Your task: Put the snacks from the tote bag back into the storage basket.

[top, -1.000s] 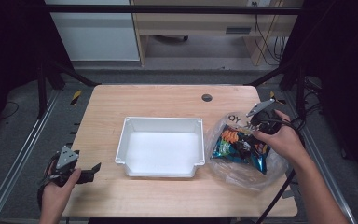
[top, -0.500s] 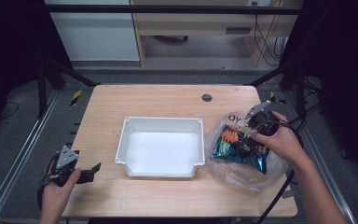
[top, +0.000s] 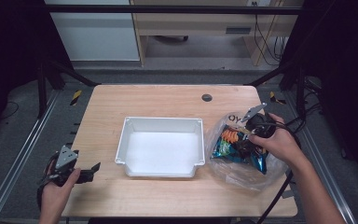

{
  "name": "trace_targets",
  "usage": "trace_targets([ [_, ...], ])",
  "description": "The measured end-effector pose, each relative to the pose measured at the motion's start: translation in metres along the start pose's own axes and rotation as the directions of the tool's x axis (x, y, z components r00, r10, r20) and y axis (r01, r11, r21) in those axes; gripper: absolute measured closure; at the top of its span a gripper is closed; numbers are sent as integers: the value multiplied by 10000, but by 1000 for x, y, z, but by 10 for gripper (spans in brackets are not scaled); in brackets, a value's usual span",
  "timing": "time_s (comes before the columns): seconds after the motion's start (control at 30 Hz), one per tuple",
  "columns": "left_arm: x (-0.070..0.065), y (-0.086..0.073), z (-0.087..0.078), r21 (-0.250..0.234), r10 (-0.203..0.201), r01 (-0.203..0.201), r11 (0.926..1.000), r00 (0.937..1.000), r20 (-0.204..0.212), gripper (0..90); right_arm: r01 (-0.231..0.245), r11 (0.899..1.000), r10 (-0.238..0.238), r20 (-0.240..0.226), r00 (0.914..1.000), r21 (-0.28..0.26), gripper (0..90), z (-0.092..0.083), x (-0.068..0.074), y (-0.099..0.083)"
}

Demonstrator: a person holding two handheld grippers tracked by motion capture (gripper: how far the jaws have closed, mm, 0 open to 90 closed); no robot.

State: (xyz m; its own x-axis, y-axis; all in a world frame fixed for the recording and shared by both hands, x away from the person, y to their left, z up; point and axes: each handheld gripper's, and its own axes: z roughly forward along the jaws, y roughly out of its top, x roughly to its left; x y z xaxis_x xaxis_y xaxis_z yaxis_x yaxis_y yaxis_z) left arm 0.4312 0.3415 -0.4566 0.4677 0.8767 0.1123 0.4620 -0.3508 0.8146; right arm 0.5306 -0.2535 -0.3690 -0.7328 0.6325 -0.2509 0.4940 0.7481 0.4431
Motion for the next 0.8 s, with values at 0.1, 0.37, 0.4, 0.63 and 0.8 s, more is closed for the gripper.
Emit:
trace_targets([
  [0.1,0,0,0,2,14,-14,10000,10000,1,33,68,10000,-68,-38,10000,-1,96,2,1,0],
  [0.37,0,0,1,11,-2,2,10000,10000,1,33,177,9997,-173,-207,9996,170,95,10,3,-2],
  [0.4,0,0,1,15,7,-7,10000,10000,7,33,204,9996,-200,-224,9995,199,95,12,3,-1],
  [0.63,-1,0,1,33,41,-41,10000,10000,10,32,255,9988,-238,-422,9988,410,96,23,5,-3],
  [0.8,-2,0,2,32,51,-51,10000,10000,43,33,301,9972,-265,-528,9983,690,96,34,2,-6],
])
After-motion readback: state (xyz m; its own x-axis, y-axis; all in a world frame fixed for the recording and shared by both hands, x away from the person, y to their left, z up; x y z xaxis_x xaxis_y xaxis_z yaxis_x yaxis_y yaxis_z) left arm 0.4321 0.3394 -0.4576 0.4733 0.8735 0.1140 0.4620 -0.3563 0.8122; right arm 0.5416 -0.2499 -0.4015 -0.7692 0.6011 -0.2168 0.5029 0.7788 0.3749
